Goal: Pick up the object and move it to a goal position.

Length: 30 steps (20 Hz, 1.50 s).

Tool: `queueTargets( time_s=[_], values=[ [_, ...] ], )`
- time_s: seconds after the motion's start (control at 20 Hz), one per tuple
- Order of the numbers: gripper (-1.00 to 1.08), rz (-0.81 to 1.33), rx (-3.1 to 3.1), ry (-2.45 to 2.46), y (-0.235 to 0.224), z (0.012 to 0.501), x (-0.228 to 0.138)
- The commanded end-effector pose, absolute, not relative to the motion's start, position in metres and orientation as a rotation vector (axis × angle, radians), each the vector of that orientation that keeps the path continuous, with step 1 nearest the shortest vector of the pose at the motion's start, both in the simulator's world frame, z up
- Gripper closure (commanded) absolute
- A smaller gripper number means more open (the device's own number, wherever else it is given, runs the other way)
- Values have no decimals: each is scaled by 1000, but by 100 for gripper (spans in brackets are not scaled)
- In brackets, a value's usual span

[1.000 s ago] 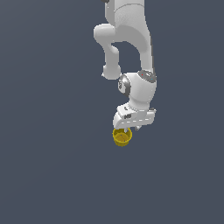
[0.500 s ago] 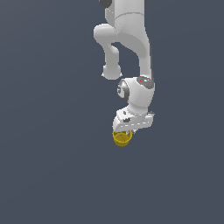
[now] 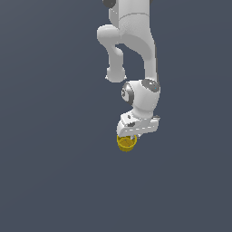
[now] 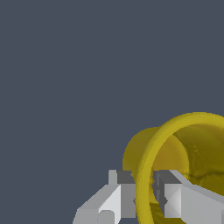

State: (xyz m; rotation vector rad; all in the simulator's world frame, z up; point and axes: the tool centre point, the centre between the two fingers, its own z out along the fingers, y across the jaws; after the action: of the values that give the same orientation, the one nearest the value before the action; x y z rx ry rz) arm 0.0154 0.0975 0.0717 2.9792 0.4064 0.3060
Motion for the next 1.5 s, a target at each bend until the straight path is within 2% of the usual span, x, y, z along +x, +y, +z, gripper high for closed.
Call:
queueTargets(
  time_s=[0.0, 0.55, 1.45],
  values=[
    [108, 307, 2979, 407, 98, 73, 15],
    [108, 307, 2979, 408, 111, 119, 9],
    [108, 307, 2980, 409, 160, 284, -9]
  ],
)
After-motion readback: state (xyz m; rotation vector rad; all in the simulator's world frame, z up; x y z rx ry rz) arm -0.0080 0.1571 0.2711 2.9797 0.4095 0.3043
